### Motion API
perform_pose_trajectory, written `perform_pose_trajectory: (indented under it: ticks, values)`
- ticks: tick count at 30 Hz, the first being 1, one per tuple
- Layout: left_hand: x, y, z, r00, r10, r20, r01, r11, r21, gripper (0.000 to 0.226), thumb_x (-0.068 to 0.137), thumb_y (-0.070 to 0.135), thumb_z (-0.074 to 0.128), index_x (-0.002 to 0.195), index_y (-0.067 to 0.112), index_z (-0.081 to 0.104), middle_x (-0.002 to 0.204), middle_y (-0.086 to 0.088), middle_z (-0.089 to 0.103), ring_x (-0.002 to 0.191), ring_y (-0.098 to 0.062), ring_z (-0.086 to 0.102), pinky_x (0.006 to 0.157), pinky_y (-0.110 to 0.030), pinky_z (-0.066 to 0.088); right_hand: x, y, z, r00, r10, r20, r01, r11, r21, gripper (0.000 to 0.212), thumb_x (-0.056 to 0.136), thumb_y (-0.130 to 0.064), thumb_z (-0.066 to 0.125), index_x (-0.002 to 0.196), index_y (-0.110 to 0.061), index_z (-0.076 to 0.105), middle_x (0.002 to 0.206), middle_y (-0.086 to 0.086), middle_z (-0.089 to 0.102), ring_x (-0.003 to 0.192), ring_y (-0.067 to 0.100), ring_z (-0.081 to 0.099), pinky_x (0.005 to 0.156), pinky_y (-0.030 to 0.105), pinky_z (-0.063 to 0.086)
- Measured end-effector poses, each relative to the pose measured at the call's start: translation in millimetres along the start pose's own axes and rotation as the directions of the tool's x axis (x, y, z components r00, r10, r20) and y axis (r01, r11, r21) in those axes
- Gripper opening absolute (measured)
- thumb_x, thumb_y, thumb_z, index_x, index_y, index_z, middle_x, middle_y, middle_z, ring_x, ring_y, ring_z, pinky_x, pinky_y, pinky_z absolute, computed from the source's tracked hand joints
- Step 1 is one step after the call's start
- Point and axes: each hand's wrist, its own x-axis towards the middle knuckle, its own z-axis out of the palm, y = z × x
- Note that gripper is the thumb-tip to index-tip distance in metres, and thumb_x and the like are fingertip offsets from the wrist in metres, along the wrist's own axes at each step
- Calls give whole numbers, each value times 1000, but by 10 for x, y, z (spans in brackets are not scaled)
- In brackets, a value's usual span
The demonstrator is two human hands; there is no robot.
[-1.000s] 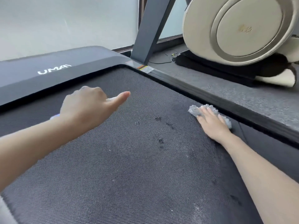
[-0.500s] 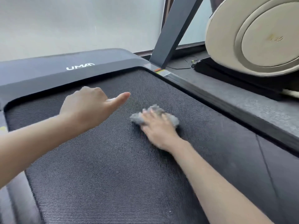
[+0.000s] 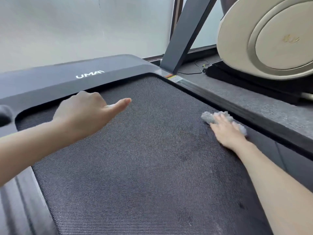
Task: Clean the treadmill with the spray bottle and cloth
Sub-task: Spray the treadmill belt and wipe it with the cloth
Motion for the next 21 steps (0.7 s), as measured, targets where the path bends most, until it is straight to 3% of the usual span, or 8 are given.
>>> perform_pose_trajectory:
  ticks: [4, 7, 9, 11, 12, 14, 17, 21]
  values:
    - [-3, -69, -14, 1000, -5, -5, 5, 1000, 10, 91, 74, 86, 22, 48, 2, 47, 48, -11, 58, 43, -27, 53, 54, -31, 48, 160, -255, 60, 992, 125, 11, -126, 992, 9, 53, 103, -39, 13, 152, -22, 4, 160, -5, -5, 146, 15, -6, 118, 46, -3]
    - [-20, -100, -21, 1000, 14, -10, -14, 1000, -17, 95, 72, 90, 20, 47, 2, 46, 46, -10, 57, 43, -26, 53, 54, -32, 48, -151, -1233, 169, 972, -233, -29, 233, 972, 34, 53, 102, -36, 22, 152, -22, 11, 160, -4, 5, 146, 16, 1, 119, 45, 0]
    - [-35, -103, -42, 999, 33, -21, -33, 999, -22, 96, 68, 92, 16, 43, 4, 46, 44, -9, 55, 43, -26, 53, 54, -32, 47, -626, -1950, 329, 831, -556, -30, 557, 830, 34, 53, 100, -33, 31, 151, -23, 18, 160, -4, 10, 146, 15, 3, 118, 46, 0]
    - [-60, -101, -66, 999, 43, -24, -44, 999, -24, 96, 65, 92, 13, 42, 4, 48, 43, -10, 54, 43, -26, 55, 53, -30, 47, -1190, -2415, 526, 607, -795, -7, 794, 606, 36, 51, 100, -32, 33, 150, -23, 24, 159, -4, 17, 146, 15, 6, 118, 44, 0]
    - [-74, -100, -81, 999, 46, -25, -47, 999, -24, 97, 65, 91, 13, 42, 5, 48, 43, -10, 54, 42, -26, 54, 52, -30, 47, -1438, -2509, 605, 521, -854, -15, 854, 521, 7, 51, 99, -35, 30, 148, -25, 27, 157, -5, 21, 146, 14, 10, 118, 42, 2]
    - [-93, -95, -98, 998, 54, -26, -55, 998, -24, 98, 67, 92, 14, 42, 4, 48, 42, -8, 54, 41, -26, 54, 50, -29, 45, -1684, -2478, 630, 470, -882, -22, 881, 470, -49, 52, 97, -38, 25, 147, -29, 29, 156, -10, 25, 145, 11, 16, 118, 41, 8]
    - [-94, -84, -87, 998, 57, -28, -58, 998, -30, 98, 70, 92, 18, 43, 3, 49, 42, -8, 55, 42, -25, 54, 52, -30, 47, -1400, -2188, 505, 504, -864, 18, 863, 504, 23, 50, 102, -35, 30, 150, -28, 20, 159, -9, 14, 146, 8, 3, 118, 37, -4]
    - [-67, 0, -37, 999, 51, 6, -51, 998, -42, 97, 71, 91, 20, 46, 2, 49, 44, -9, 55, 43, -27, 54, 54, -34, 51, -552, -1251, 233, 829, -560, -16, 559, 829, -10, 49, 103, -35, 24, 151, -32, 16, 160, -10, 6, 146, 10, 0, 119, 44, 2]
